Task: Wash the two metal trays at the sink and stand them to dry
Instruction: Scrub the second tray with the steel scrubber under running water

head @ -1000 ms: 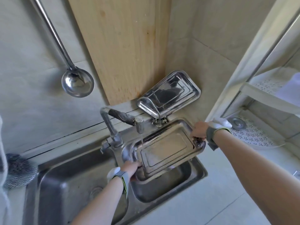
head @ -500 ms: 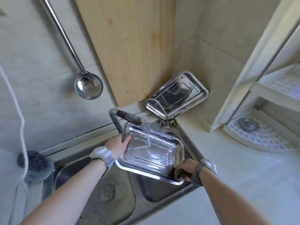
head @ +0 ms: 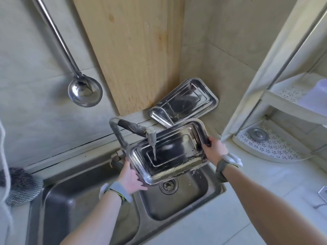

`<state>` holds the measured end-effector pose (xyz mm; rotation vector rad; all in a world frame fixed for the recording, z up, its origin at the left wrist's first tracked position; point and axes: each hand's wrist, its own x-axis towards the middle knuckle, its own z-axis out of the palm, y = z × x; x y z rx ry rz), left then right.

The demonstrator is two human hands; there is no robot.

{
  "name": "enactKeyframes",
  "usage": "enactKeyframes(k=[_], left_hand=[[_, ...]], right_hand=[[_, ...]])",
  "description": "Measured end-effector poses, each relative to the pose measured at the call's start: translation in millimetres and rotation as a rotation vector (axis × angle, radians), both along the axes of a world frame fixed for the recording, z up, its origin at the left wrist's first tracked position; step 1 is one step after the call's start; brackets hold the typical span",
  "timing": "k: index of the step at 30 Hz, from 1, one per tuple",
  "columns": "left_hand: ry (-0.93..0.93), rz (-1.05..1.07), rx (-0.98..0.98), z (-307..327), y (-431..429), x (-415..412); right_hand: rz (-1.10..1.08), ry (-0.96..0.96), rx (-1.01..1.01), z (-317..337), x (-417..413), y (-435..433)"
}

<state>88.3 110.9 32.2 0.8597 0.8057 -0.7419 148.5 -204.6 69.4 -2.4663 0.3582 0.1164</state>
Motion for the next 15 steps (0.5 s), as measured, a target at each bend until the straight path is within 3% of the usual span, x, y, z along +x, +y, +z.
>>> enactKeyframes(k=[3, 9, 12, 15], left_hand=[[0.059, 0.091, -0.133, -7.0, -7.8, -6.1], [0.066, 0.196, -0.151, -7.8, -15.2, -25.4], [0.068, 0.343, -0.056, -15.9, -2.6, -25.9], [0.117, 0.388, 0.098, -23.1, 5.8, -19.5]], right_hand=[[0.006, -0.049, -0.054, -0.6, -0.7, -5.7], [0.028, -0.040, 0.016, -13.6, -13.9, -6.5], [0.087, 0.019, 0.079, -32.0, -22.9, -8.9], [0.201, 0.081, -0.064, -45.7, -30.7, -20.1]])
